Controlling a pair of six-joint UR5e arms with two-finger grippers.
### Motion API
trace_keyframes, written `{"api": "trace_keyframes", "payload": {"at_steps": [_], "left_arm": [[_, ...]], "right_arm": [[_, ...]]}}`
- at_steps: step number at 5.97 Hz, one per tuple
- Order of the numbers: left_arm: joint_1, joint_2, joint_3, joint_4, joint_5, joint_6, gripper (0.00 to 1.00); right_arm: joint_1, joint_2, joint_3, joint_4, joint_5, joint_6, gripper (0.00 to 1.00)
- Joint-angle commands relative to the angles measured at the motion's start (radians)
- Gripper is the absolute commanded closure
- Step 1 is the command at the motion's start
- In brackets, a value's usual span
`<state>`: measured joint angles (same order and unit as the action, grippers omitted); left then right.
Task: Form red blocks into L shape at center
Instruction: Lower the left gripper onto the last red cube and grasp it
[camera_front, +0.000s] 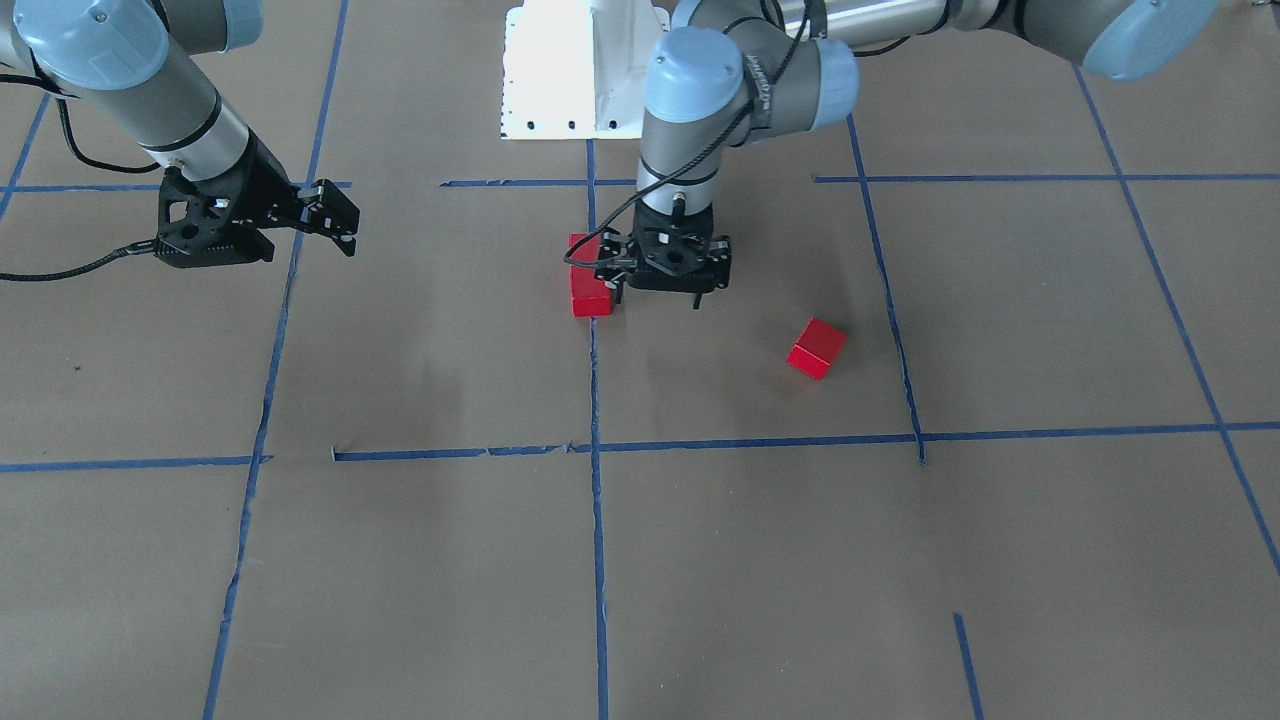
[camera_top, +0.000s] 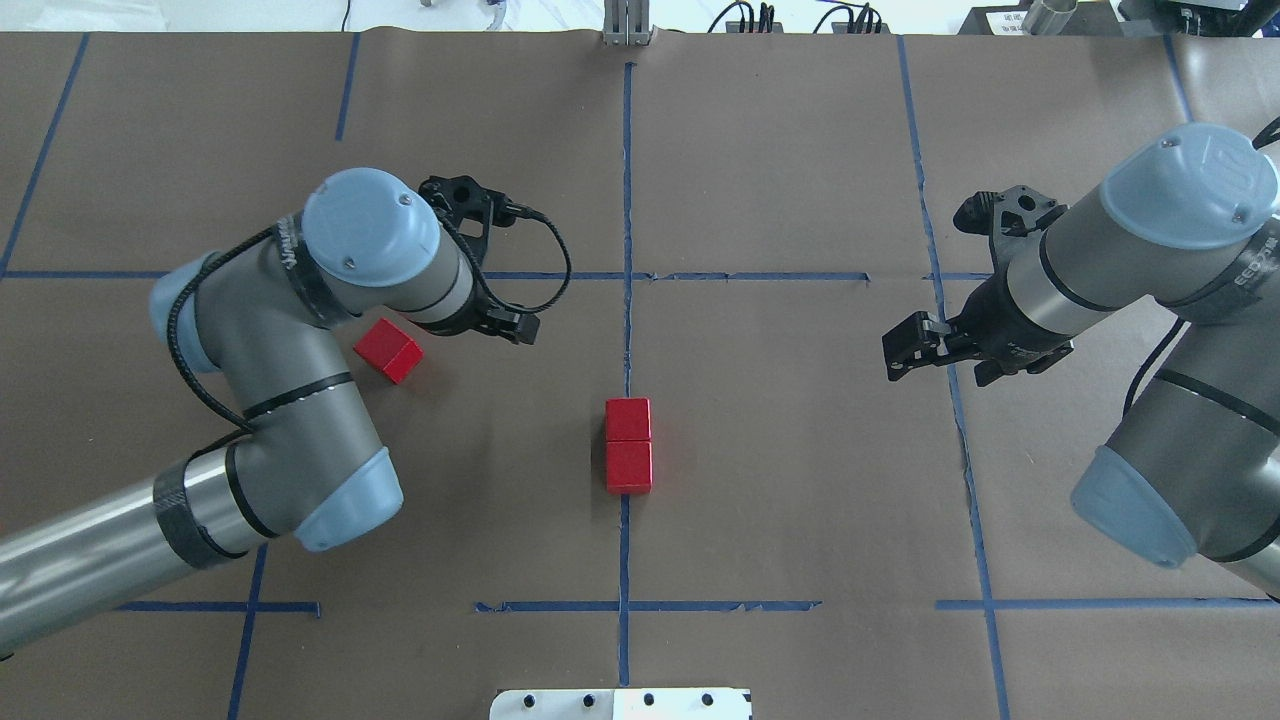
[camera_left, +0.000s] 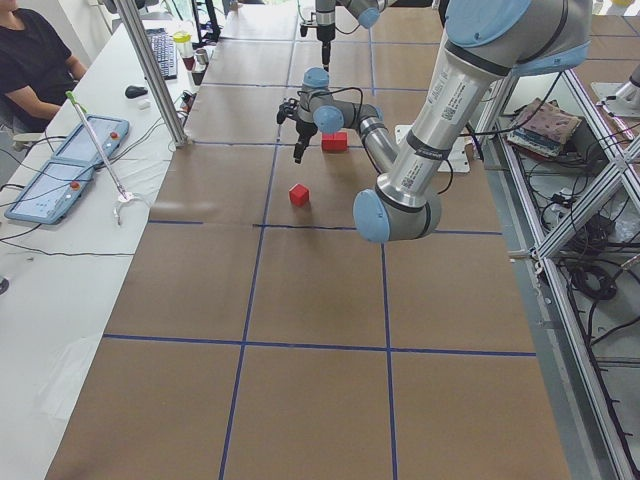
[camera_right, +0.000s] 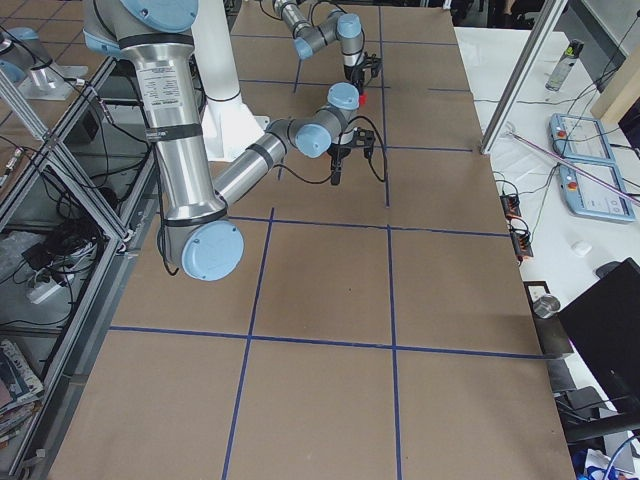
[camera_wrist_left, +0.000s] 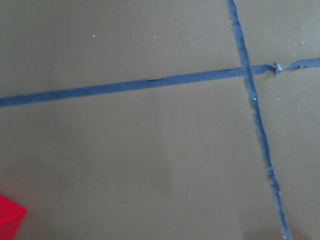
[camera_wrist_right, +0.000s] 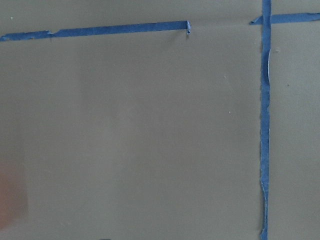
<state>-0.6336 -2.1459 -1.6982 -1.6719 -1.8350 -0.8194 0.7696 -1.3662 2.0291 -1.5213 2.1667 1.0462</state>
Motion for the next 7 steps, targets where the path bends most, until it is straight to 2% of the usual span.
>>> {"api": "trace_keyframes", "payload": {"at_steps": [1,4,7], "left_arm": [[-0.090,0.104,-0.001,-0.049,-0.114,0.245,0.00],[-0.080,0.138,0.020,-0.107,-0.118,0.202,0.00],[-0.067,0.135,0.046,-0.108,-0.121,0.194,0.00]], "right_arm": [[-0.001,-0.005,0.014,0.000,-0.002,0.000,0.00],[-0.004,-0.005,0.013,0.000,-0.001,0.011,0.00],[-0.006,-0.004,0.013,0.000,0.001,0.014,0.00]]}}
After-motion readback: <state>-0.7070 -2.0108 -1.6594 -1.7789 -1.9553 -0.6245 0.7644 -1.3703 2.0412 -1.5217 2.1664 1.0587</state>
